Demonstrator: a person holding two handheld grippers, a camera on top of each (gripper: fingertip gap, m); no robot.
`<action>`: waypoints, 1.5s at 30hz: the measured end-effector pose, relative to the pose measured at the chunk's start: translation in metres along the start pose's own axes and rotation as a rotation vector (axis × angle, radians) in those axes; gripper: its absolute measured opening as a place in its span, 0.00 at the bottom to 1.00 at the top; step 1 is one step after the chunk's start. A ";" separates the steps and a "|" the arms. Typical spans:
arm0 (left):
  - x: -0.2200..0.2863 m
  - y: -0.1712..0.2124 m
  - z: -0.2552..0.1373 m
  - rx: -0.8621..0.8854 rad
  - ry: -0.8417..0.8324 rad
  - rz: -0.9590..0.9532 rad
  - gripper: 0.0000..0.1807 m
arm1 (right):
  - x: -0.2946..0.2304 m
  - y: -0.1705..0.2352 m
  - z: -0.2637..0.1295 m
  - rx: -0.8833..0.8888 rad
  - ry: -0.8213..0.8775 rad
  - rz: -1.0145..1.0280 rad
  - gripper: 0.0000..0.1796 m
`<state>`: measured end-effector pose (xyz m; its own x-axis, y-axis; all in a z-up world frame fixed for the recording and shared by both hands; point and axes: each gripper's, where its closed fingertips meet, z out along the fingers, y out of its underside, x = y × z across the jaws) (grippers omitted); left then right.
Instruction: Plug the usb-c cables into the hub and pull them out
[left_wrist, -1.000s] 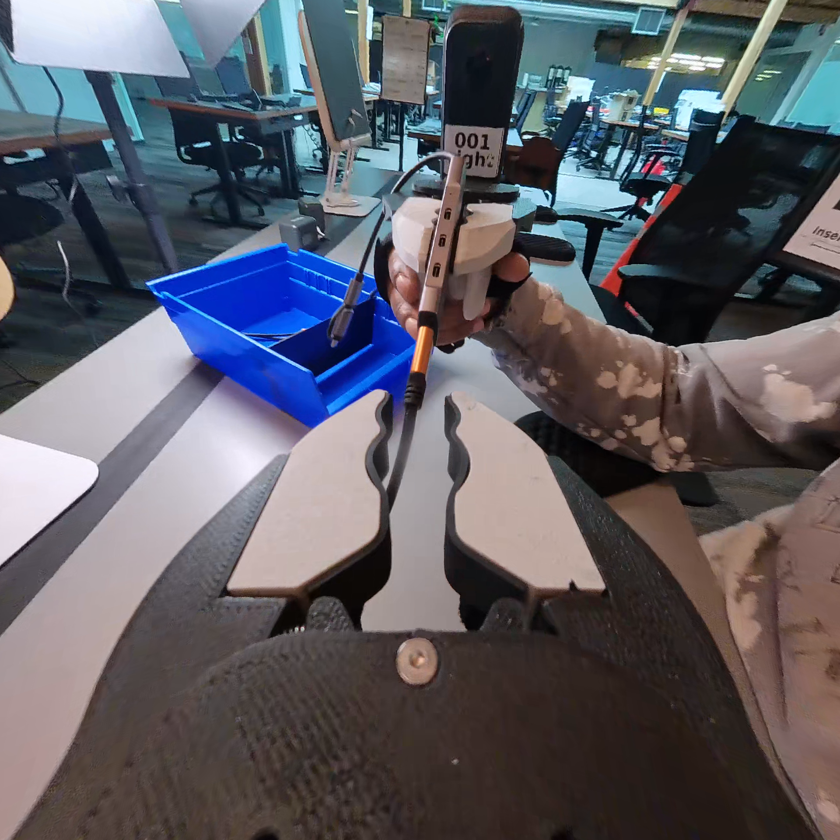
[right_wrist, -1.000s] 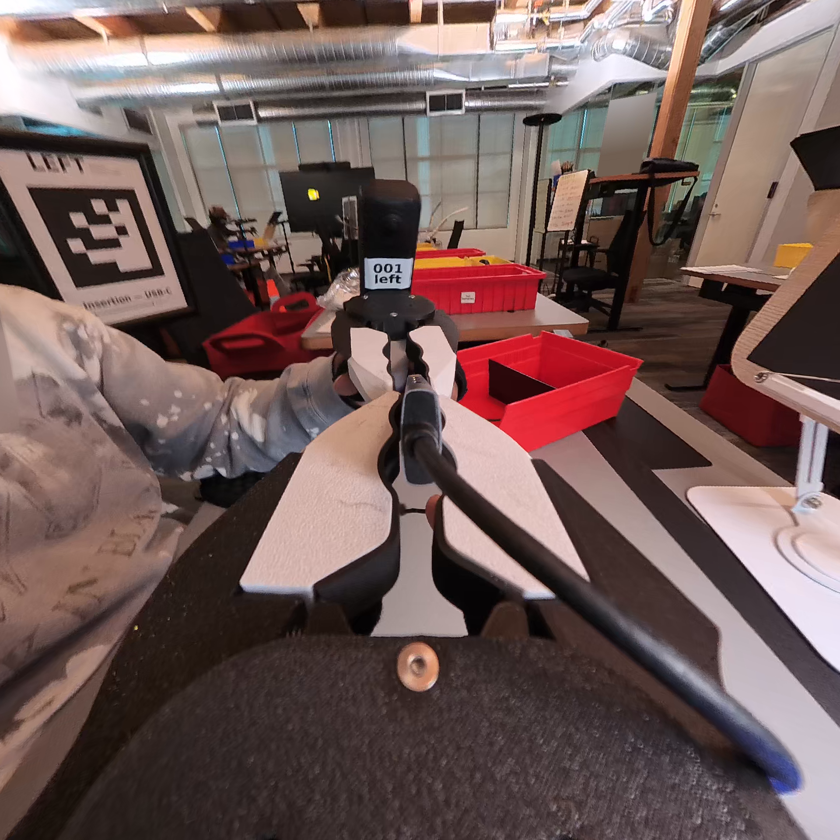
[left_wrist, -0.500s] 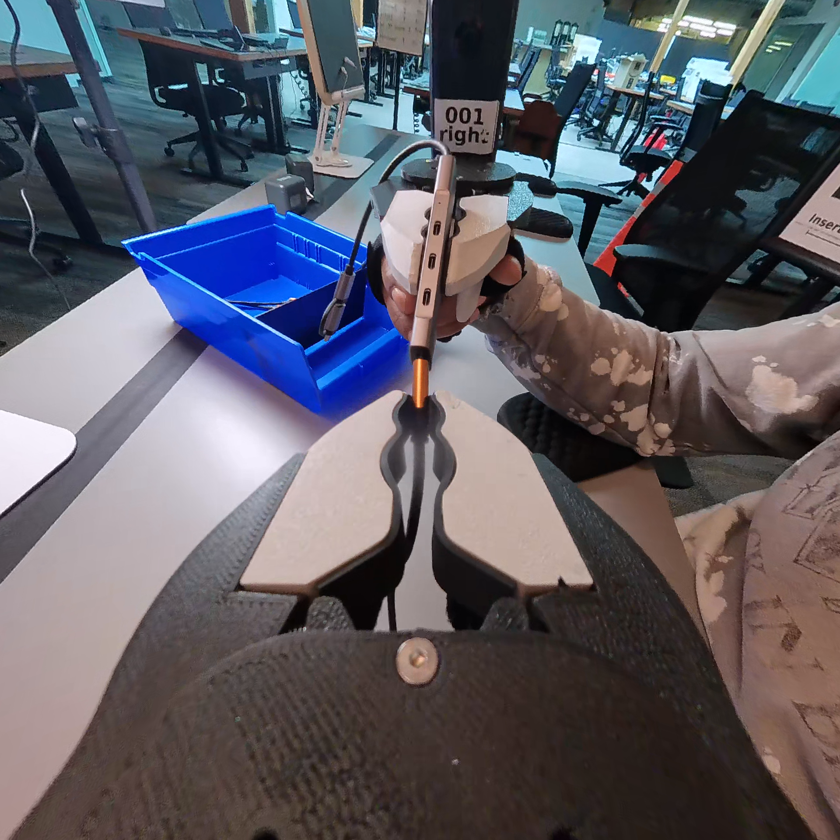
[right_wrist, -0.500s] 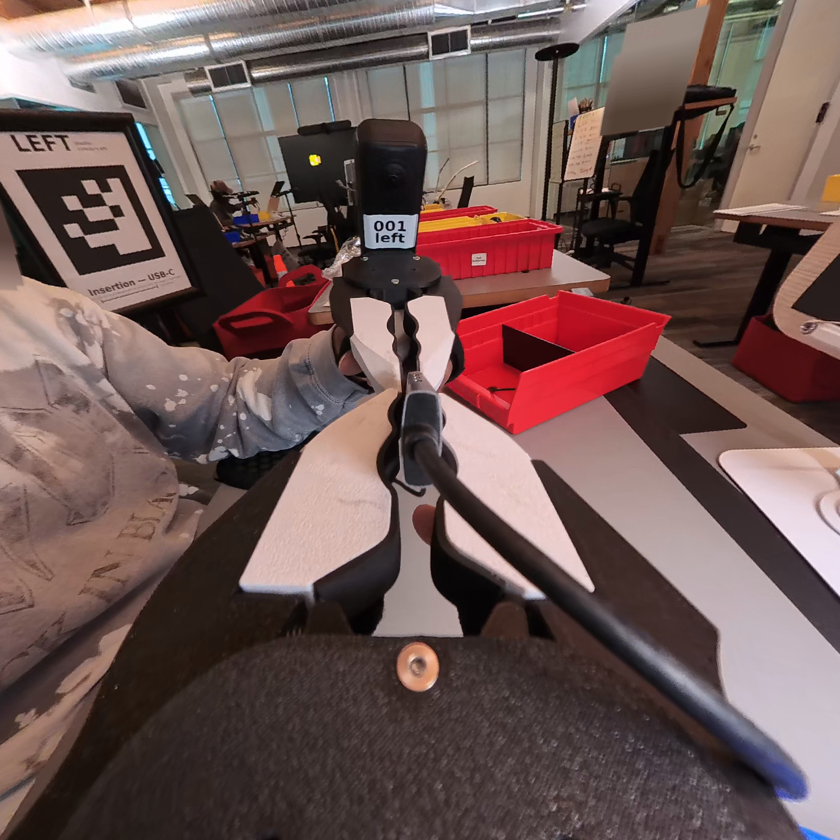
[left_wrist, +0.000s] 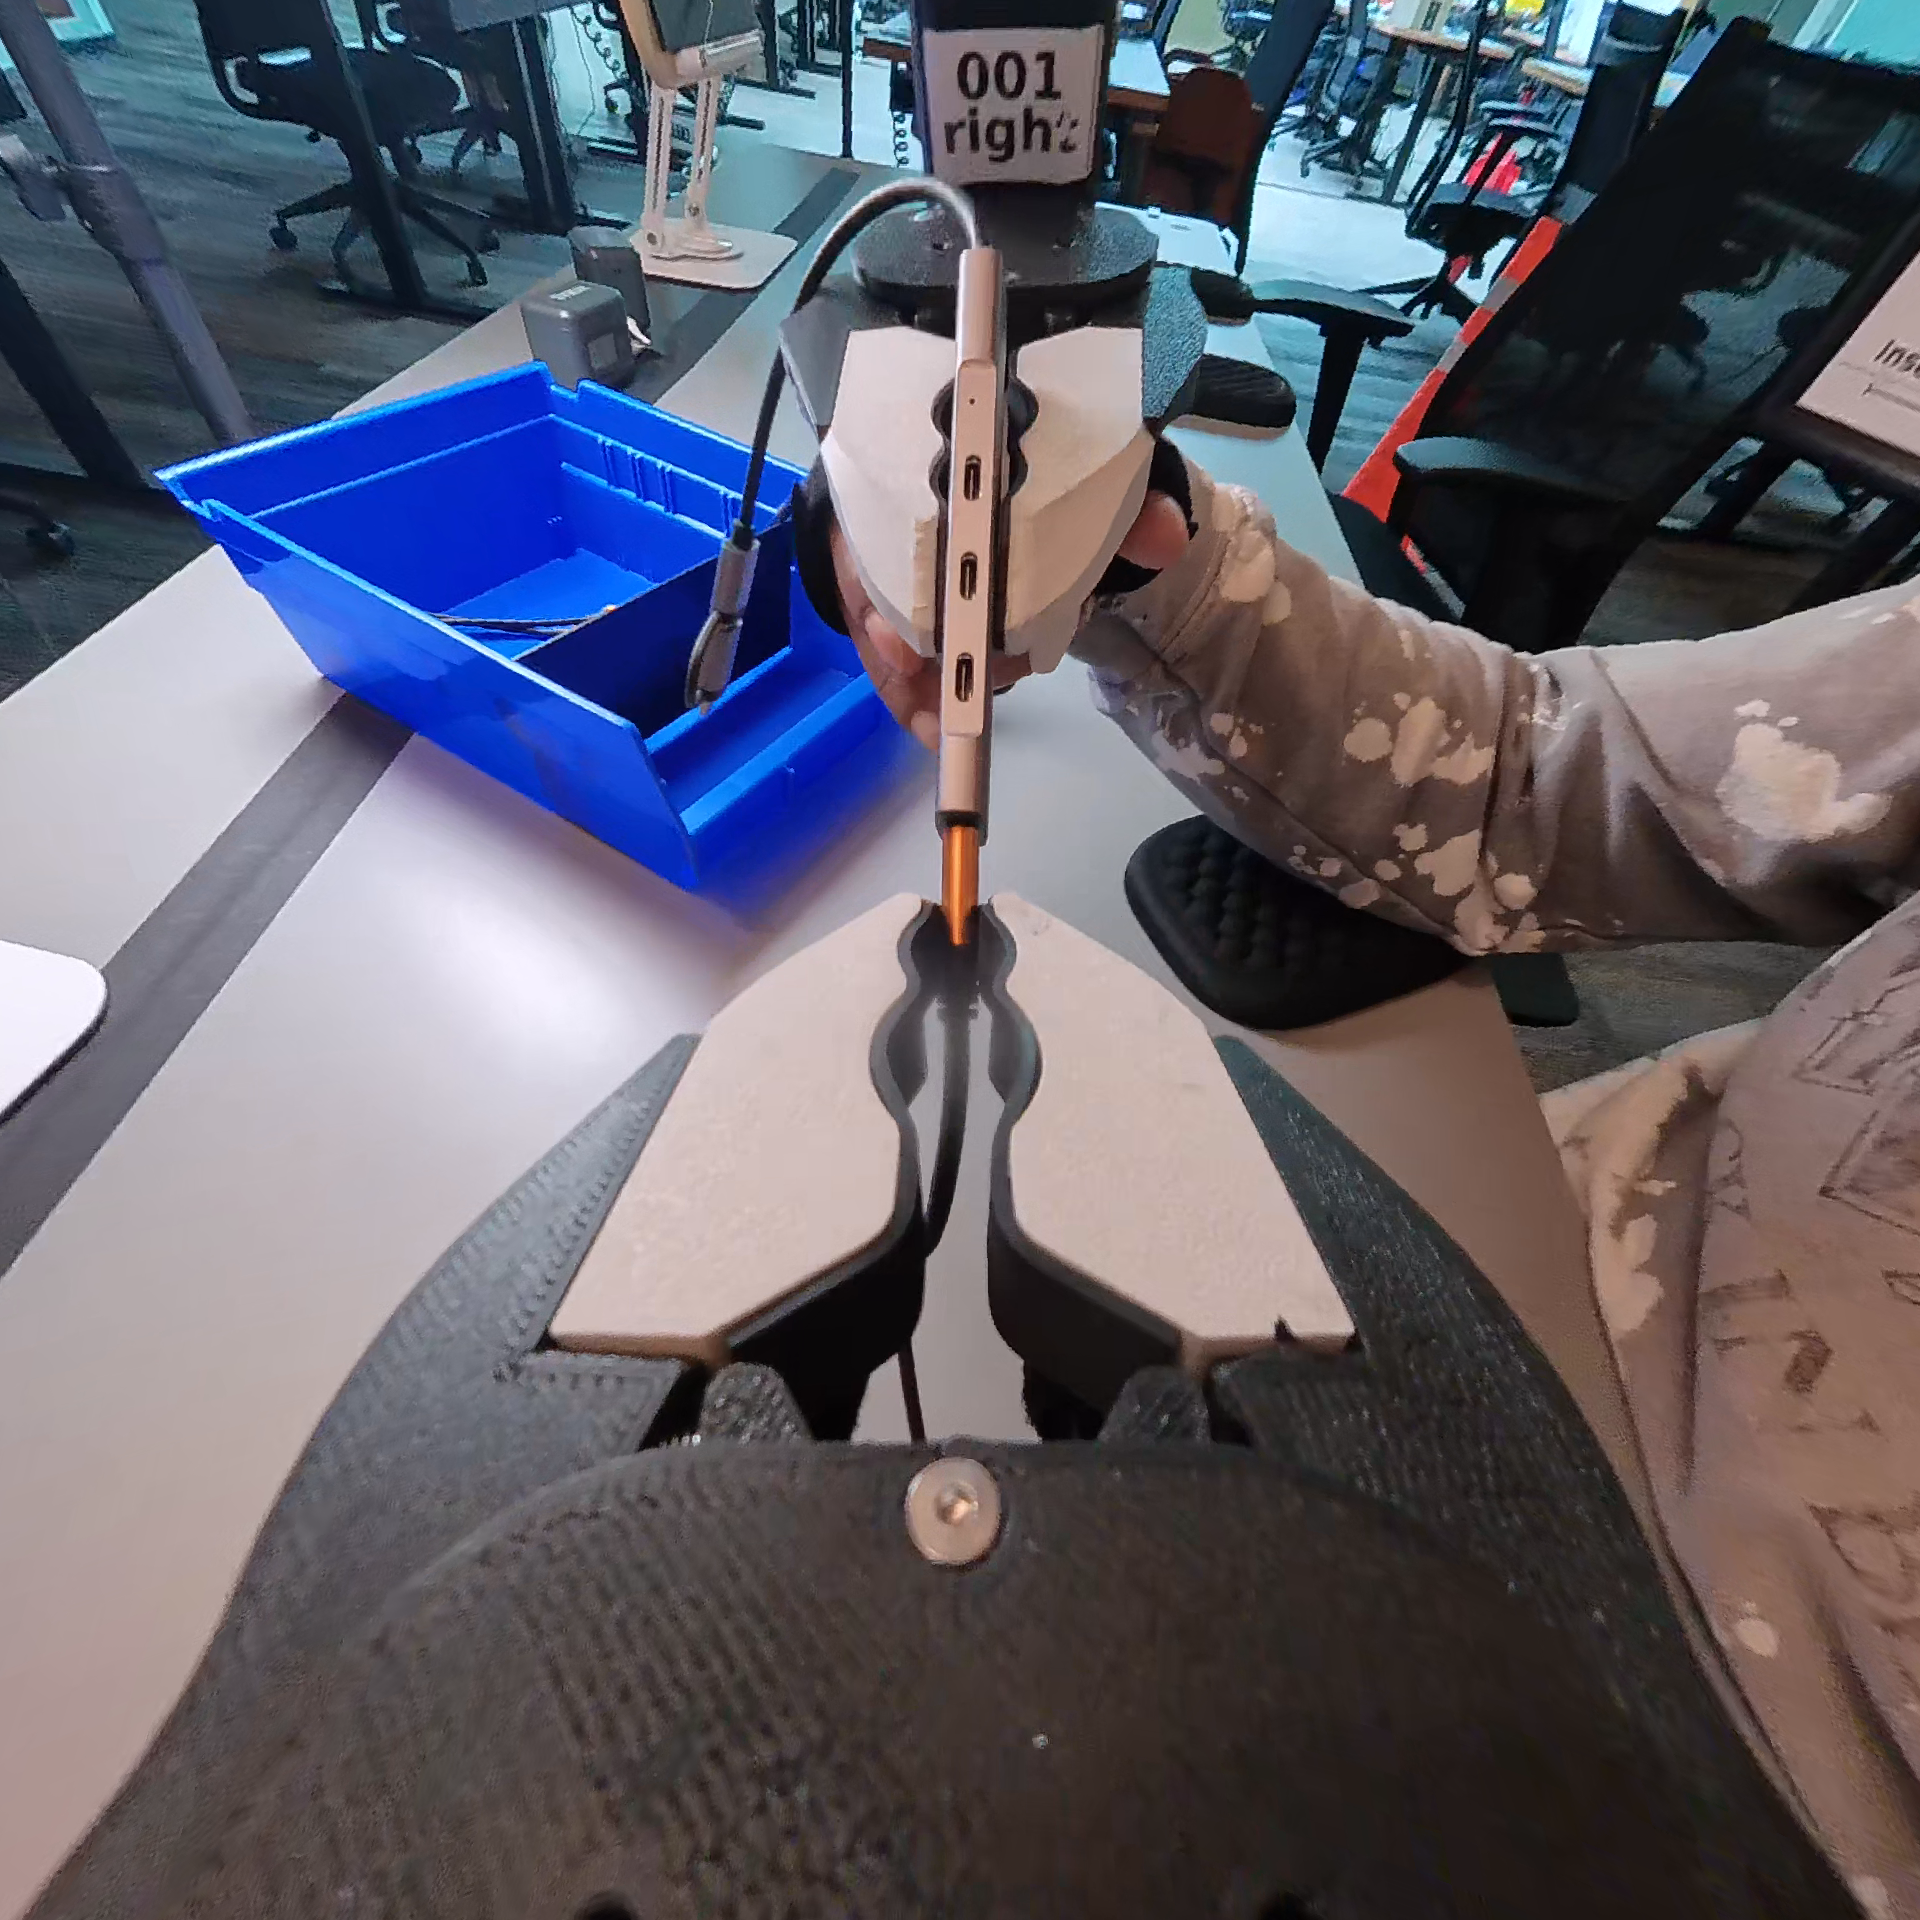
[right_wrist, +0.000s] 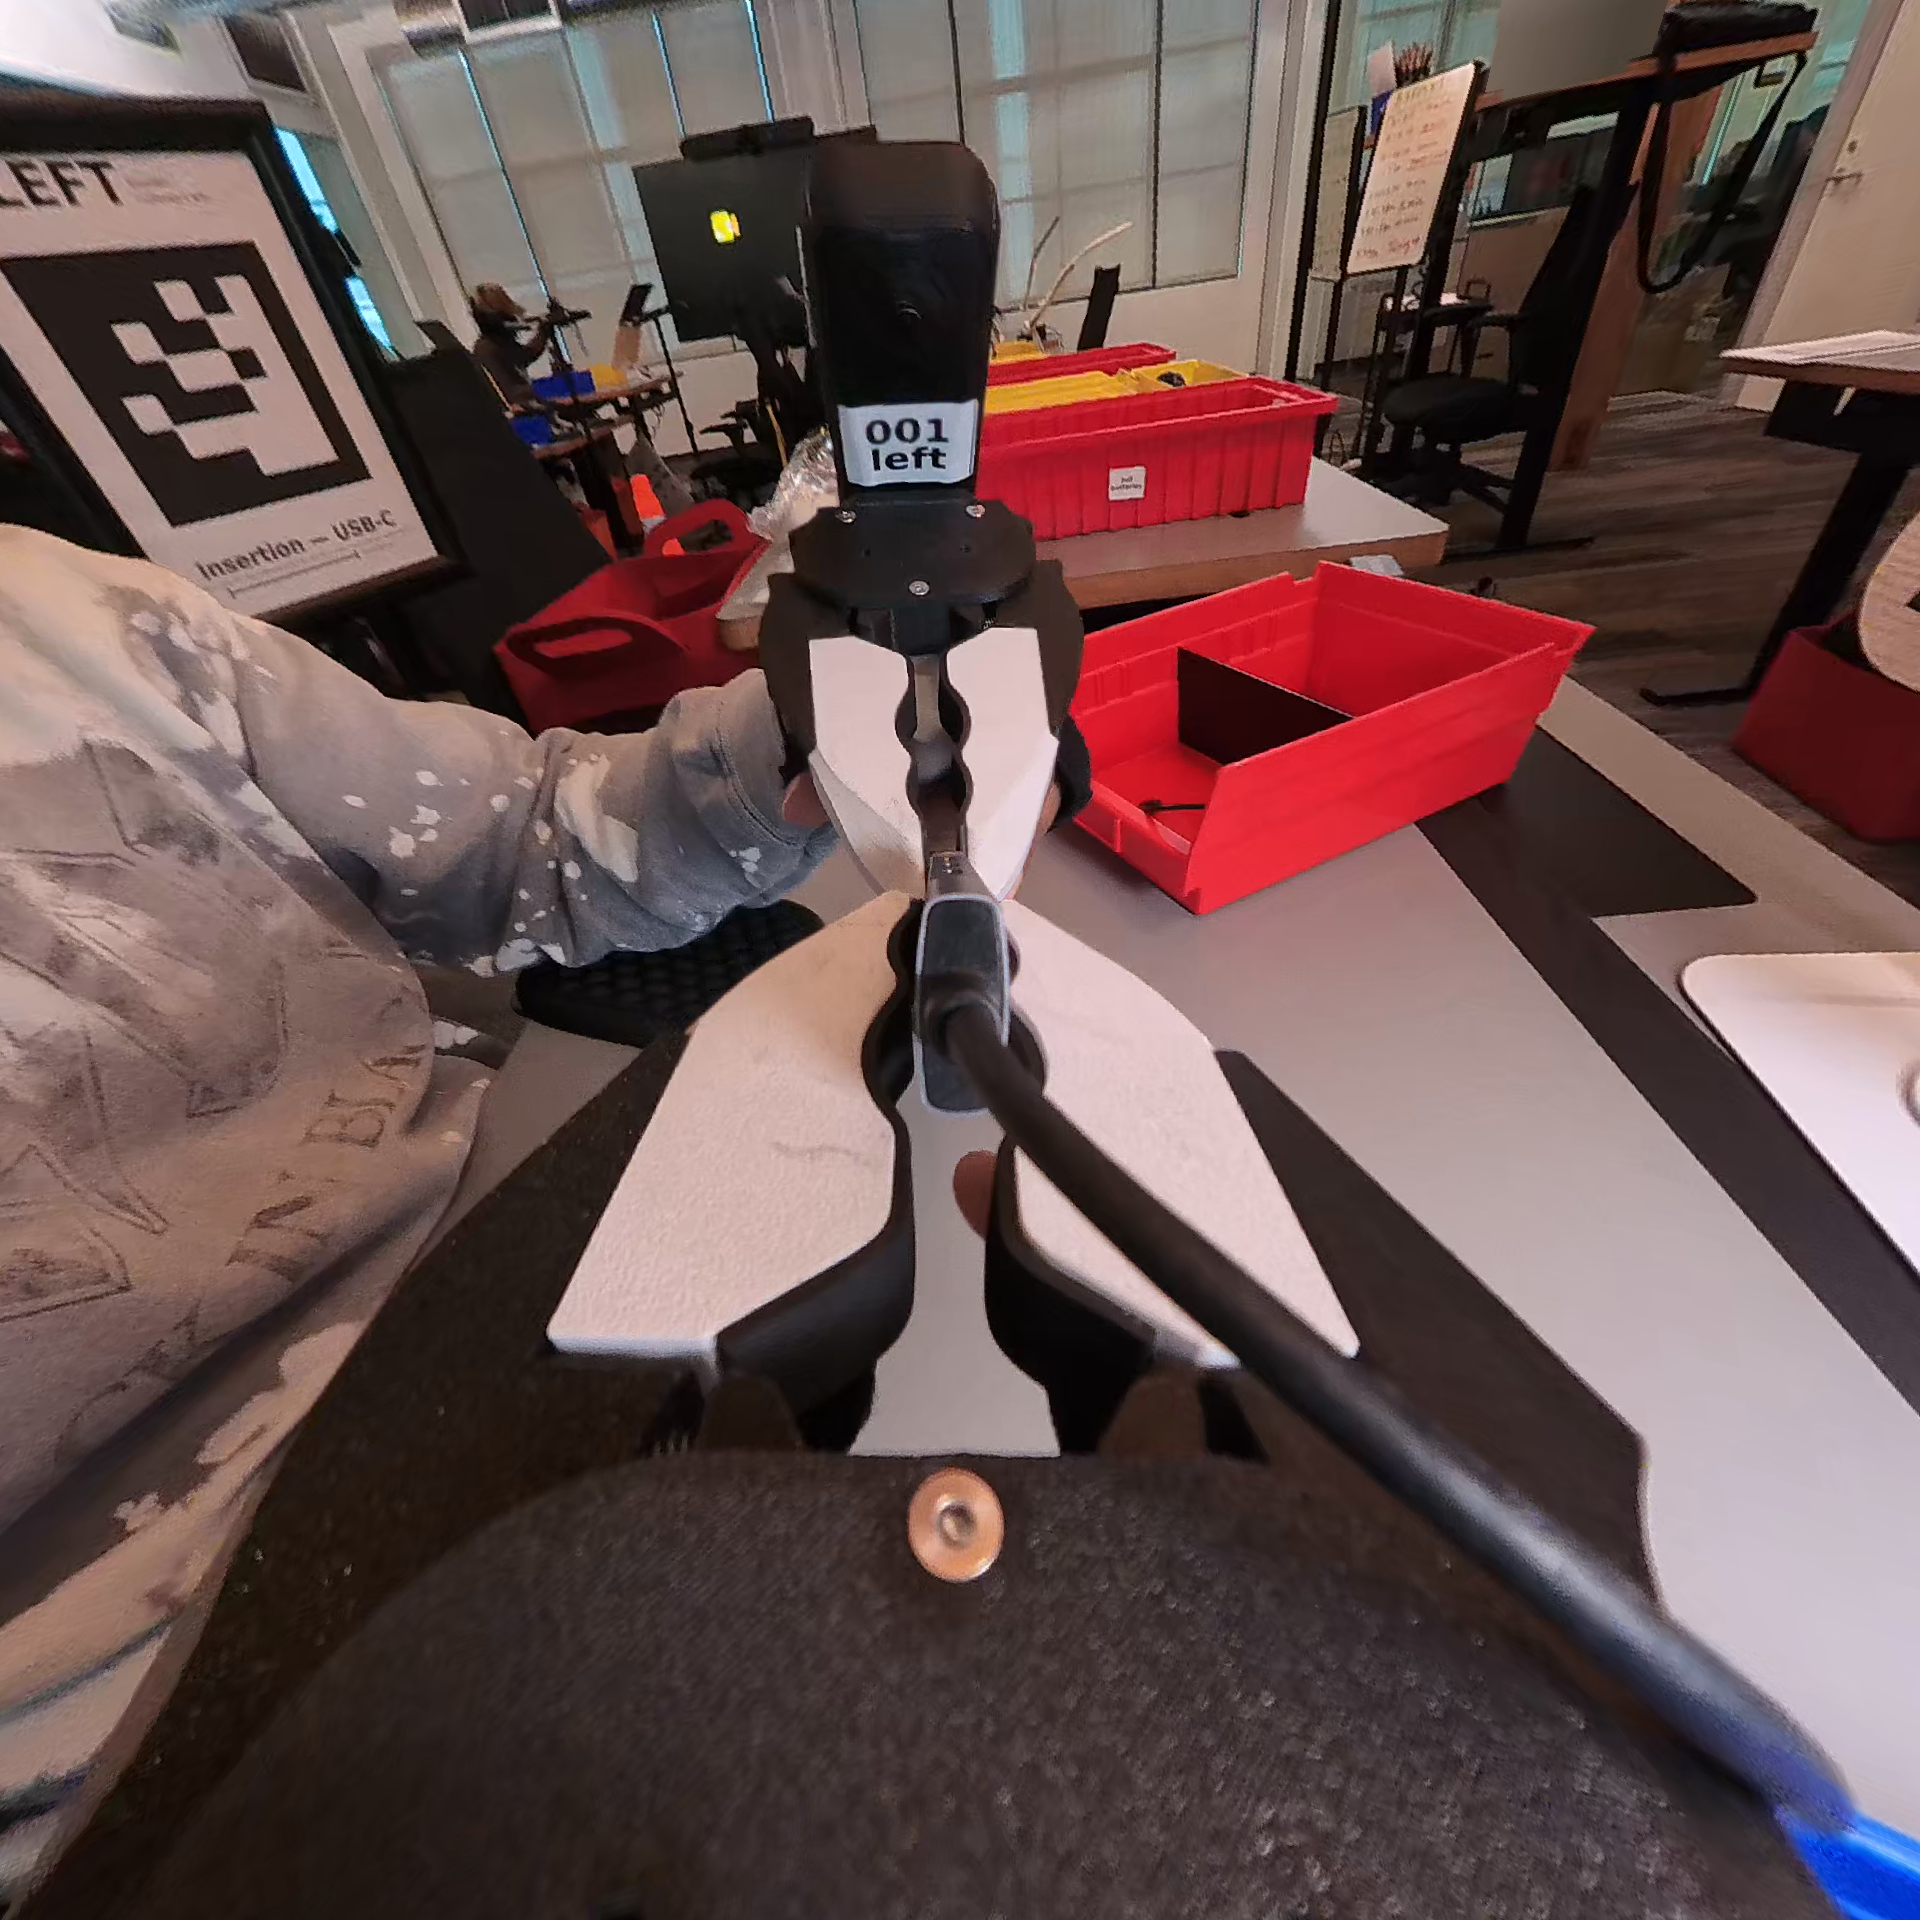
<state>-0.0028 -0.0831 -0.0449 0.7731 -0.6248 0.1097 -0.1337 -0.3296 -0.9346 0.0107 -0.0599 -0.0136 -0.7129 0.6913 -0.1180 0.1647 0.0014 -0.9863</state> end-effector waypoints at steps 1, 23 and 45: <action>0.000 0.002 0.001 -0.005 -0.004 0.011 0.04 | -0.001 0.001 0.000 -0.013 0.002 -0.008 0.05; 0.003 -0.014 0.019 0.219 0.013 0.011 0.05 | -0.003 -0.021 0.024 0.056 0.105 -0.108 0.05; 0.004 -0.043 -0.002 0.510 0.019 0.027 0.05 | -0.004 -0.046 0.011 0.230 0.104 -0.092 0.06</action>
<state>0.0044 -0.0729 -0.0032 0.7618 -0.6423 0.0848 0.1694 0.0711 -0.9830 -0.0014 -0.0710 0.0316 -0.6415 0.7667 -0.0260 -0.0651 -0.0882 -0.9940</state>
